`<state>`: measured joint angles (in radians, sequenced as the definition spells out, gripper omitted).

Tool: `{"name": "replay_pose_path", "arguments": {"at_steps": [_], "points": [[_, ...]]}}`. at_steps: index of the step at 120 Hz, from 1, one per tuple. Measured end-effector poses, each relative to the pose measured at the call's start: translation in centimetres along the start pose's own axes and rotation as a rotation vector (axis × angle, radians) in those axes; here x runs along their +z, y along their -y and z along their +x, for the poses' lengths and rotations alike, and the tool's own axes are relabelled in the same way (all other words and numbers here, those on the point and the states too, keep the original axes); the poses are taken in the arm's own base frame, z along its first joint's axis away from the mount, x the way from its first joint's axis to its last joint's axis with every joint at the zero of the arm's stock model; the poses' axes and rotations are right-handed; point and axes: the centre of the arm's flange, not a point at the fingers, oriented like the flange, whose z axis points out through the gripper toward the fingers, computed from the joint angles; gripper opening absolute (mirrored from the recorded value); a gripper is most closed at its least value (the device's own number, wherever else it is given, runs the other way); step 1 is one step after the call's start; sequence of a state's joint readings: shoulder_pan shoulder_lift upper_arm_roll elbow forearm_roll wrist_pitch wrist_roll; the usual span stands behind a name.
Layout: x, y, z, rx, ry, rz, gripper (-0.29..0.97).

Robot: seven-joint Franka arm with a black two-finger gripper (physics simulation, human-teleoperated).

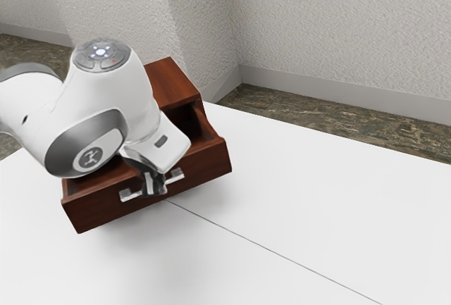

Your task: Pull the drawer handle with one arm to open the drawer

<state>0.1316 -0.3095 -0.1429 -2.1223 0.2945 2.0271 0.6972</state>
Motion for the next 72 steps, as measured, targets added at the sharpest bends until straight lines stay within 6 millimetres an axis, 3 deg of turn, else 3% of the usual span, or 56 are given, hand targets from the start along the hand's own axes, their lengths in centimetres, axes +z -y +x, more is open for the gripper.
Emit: {"name": "replay_pose_path", "arguments": {"at_steps": [50, 72], "points": [[-0.6, -1.7, 0.5, -0.129, -0.020, -0.007, -0.11], [-0.6, -1.8, 0.5, -0.166, -0.020, -0.014, 0.05]]}}
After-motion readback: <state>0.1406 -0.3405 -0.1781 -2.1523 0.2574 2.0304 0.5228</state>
